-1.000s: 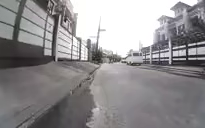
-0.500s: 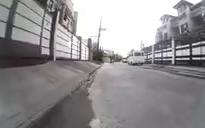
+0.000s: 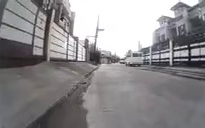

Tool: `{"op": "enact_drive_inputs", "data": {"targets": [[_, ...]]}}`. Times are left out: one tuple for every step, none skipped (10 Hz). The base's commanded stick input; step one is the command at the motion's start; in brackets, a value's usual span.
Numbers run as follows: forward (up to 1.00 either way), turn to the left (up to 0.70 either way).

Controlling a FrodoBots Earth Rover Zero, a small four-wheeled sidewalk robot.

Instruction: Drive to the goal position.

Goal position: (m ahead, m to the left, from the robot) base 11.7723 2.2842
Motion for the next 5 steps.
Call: {"op": "enact_drive_inputs", "data": {"targets": [[0.64,0.0],[0.64,0.0],[0.64,0.0],[0.64,0.0],[0.64,0.0]]}}
